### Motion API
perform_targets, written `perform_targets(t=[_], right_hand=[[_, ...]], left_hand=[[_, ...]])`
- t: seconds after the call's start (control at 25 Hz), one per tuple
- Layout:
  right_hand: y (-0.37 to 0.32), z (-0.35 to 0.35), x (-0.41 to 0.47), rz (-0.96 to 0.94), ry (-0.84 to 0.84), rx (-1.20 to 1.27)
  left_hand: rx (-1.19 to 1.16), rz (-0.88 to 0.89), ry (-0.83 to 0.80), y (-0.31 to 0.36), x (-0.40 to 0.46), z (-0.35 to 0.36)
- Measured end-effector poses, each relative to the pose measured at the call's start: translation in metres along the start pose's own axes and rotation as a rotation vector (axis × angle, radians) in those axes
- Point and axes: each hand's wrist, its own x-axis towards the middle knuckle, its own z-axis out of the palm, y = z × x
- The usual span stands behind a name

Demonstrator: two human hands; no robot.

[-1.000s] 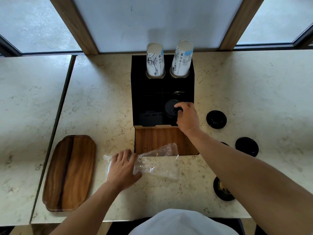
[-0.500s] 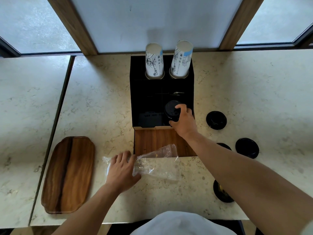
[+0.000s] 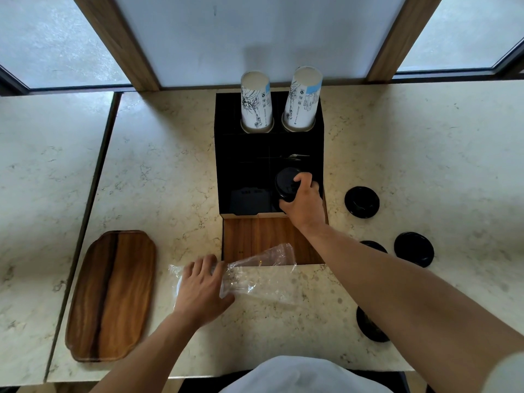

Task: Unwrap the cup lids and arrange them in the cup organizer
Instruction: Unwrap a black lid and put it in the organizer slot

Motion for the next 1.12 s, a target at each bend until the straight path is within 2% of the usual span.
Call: perform_targets(t=[0.4,0.92,1.12], right_hand=[[-0.004,-0.002,0.002,0.029,-0.033,-0.054],[-0.010,-0.008,-0.002,-0.036,0.014,-0.048],[-0.011,-0.006,0.001,-0.035,-0.023,-0.087]], left_hand=[[0.001,-0.010,-0.016,0.000,0.001,0.002],[-0.029,-0.006,0.017,-0.002,0.001,0.008],[-0.016,-0.016,0.004,-0.001,0.001,0.006]])
